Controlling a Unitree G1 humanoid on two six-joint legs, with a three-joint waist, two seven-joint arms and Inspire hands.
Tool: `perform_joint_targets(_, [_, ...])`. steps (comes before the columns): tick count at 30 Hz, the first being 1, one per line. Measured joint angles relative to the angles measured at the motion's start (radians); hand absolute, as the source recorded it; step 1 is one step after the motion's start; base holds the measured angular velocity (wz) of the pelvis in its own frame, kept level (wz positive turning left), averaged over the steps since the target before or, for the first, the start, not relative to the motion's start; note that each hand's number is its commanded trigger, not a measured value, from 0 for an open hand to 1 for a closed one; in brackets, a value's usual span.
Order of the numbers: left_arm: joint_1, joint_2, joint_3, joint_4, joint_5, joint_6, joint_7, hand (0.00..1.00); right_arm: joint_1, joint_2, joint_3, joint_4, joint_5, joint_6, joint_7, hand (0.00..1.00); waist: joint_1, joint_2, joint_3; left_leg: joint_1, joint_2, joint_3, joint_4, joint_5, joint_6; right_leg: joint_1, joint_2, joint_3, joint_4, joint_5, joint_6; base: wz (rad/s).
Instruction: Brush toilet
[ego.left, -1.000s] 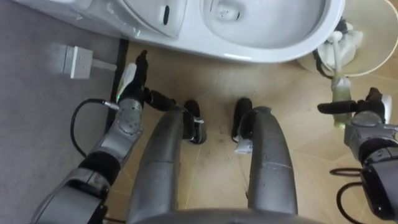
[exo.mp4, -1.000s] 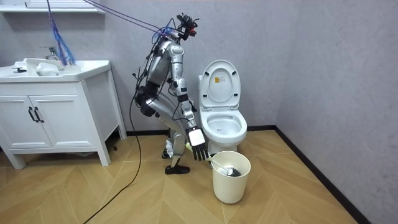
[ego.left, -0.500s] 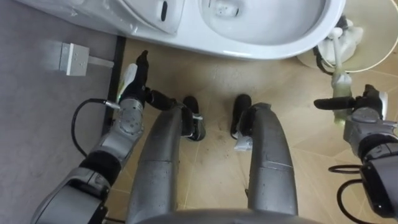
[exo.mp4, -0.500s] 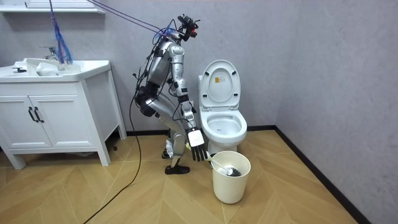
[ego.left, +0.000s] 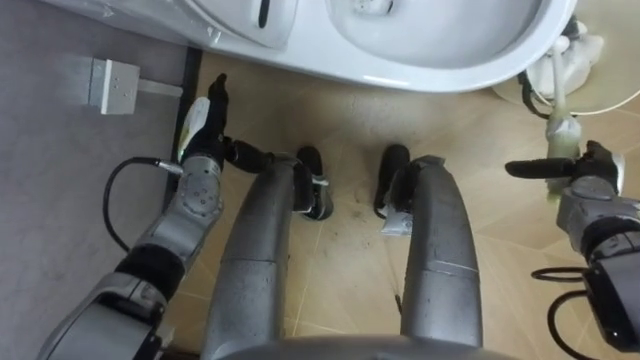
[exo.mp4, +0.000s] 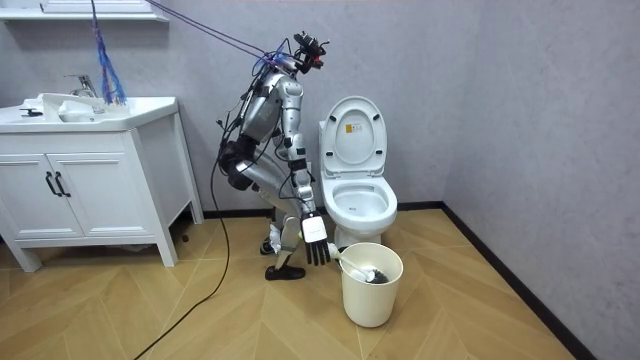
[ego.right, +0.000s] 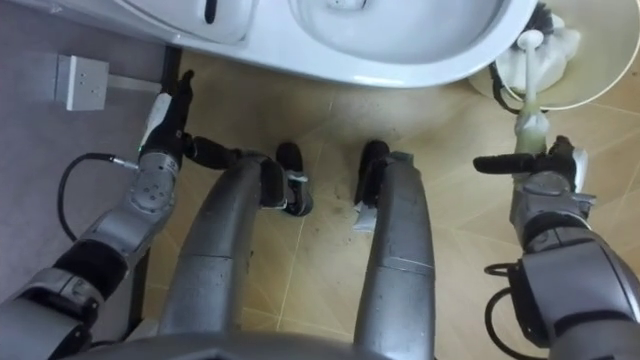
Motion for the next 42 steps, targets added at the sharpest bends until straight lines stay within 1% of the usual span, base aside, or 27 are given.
perform_joint_targets(1, [0.003,0.001,0.000,-0.007,0.000,0.000,0.000,0.00,0.000,-0.003,0.005,0.000,0.000,0.000,0.006,1.00,0.001,0.000,0.0000,-0.001,-0.001,-0.002,0.002,0.000,0.000,0.000,0.001,-0.001,0.001,0.000,0.000,0.00])
perform_joint_targets(4, [0.001,0.001,-0.001,-0.010,0.000,0.001,0.002,0.00,-0.005,-0.010,0.017,0.001,-0.002,0.007,0.020,1.00,0.004,0.000,-0.0001,-0.010,-0.007,-0.009,0.011,0.000,0.001,-0.004,0.001,-0.004,0.006,-0.001,0.002,0.00])
perform_joint_targets(8, [0.001,0.003,-0.002,-0.010,-0.001,0.001,0.003,0.00,-0.012,-0.011,0.018,0.008,-0.003,0.007,0.030,1.00,0.007,0.000,-0.0001,-0.020,-0.010,-0.010,0.020,-0.001,0.003,-0.014,-0.002,-0.002,0.017,-0.002,0.005,0.03])
perform_joint_targets(12, [0.008,0.011,-0.018,-0.012,0.000,0.010,0.005,0.00,-0.008,-0.012,0.040,0.010,-0.003,0.010,0.035,1.00,0.010,0.000,-0.0002,-0.021,-0.007,-0.009,0.020,-0.001,0.002,-0.015,-0.001,-0.004,0.017,-0.002,0.005,0.00])
perform_joint_targets(17, [0.009,0.011,-0.025,-0.017,0.007,0.015,0.004,0.00,-0.005,-0.017,0.063,0.011,-0.004,0.012,0.033,1.00,0.013,0.001,-0.0007,-0.019,-0.006,-0.011,0.020,-0.001,0.002,-0.013,0.000,-0.005,0.018,-0.003,0.004,0.00])
perform_joint_targets(20, [0.010,0.009,-0.025,-0.017,0.008,0.014,0.002,0.00,0.005,-0.017,0.064,0.012,-0.009,0.018,0.033,1.00,0.017,0.001,-0.0006,-0.008,-0.006,-0.011,0.019,-0.001,0.001,-0.002,0.000,-0.006,0.016,-0.003,0.004,0.00])
perform_joint_targets(21, [0.010,0.009,-0.025,-0.017,0.008,0.014,0.001,0.00,0.012,-0.017,0.063,0.012,-0.012,0.018,0.033,1.00,0.025,0.001,-0.0006,0.001,-0.006,-0.010,0.017,-0.001,0.002,0.007,0.000,-0.005,0.015,-0.003,0.004,0.00])
perform_joint_targets(23, [0.014,0.008,-0.025,-0.018,0.008,0.014,0.001,0.00,0.020,-0.017,0.065,0.017,-0.013,0.018,0.032,1.00,0.030,0.001,-0.0006,0.017,-0.006,-0.009,0.013,-0.001,0.001,0.021,0.000,-0.005,0.011,-0.003,0.003,0.00])
perform_joint_targets(26, [0.037,0.010,-0.024,-0.029,0.008,0.014,0.001,0.00,0.032,-0.017,0.065,0.018,-0.013,0.018,0.031,1.00,0.032,0.001,-0.0006,0.038,-0.006,-0.009,0.011,-0.002,0.001,0.043,-0.003,-0.007,0.010,-0.007,0.002,0.00])
perform_joint_targets(31, [0.108,0.010,-0.025,-0.054,0.007,0.015,-0.012,0.00,0.049,-0.015,0.078,0.019,-0.013,0.018,0.031,1.00,0.033,0.000,-0.0014,0.101,-0.004,-0.020,-0.022,0.001,-0.003,0.115,-0.001,-0.024,-0.030,-0.003,0.001,0.01])
perform_joint_targets(32, [0.114,0.010,-0.024,-0.057,0.007,0.015,-0.014,0.00,0.053,-0.015,0.077,0.019,-0.013,0.018,0.031,1.00,0.034,0.000,-0.0013,0.110,-0.003,-0.022,-0.027,0.002,-0.003,0.126,0.000,-0.027,-0.036,-0.002,0.001,0.00])
perform_joint_targets(35, [0.143,0.012,-0.013,-0.066,0.007,0.014,-0.023,0.00,0.081,-0.009,0.077,0.018,-0.013,0.019,0.041,1.00,0.037,0.001,-0.0017,0.164,0.005,-0.031,-0.060,0.003,-0.005,0.191,0.006,-0.042,-0.084,0.006,0.001,-0.04])
perform_joint_targets(37, [0.154,0.015,-0.012,-0.065,0.006,0.014,-0.028,0.00,0.096,-0.008,0.076,0.020,-0.013,0.019,0.054,1.00,0.038,0.002,-0.0024,0.200,0.010,-0.038,-0.079,0.006,-0.007,0.232,0.018,-0.050,-0.114,0.012,0.002,-0.06])
perform_joint_targets(41, [0.180,0.017,-0.004,-0.063,0.001,0.014,-0.048,0.00,0.134,-0.007,0.073,0.023,-0.010,0.021,0.071,1.00,0.045,0.002,-0.0033,0.285,0.012,-0.039,-0.135,0.007,-0.009,0.318,0.029,-0.052,-0.174,0.019,0.008,-0.05])
perform_joint_targets(42, [0.193,0.018,0.007,-0.059,-0.003,0.014,-0.053,0.00,0.148,-0.004,0.068,0.023,-0.010,0.025,0.075,1.00,0.049,0.003,-0.0052,0.315,0.012,-0.039,-0.154,0.008,-0.010,0.348,0.033,-0.052,-0.194,0.021,0.010,-0.04])
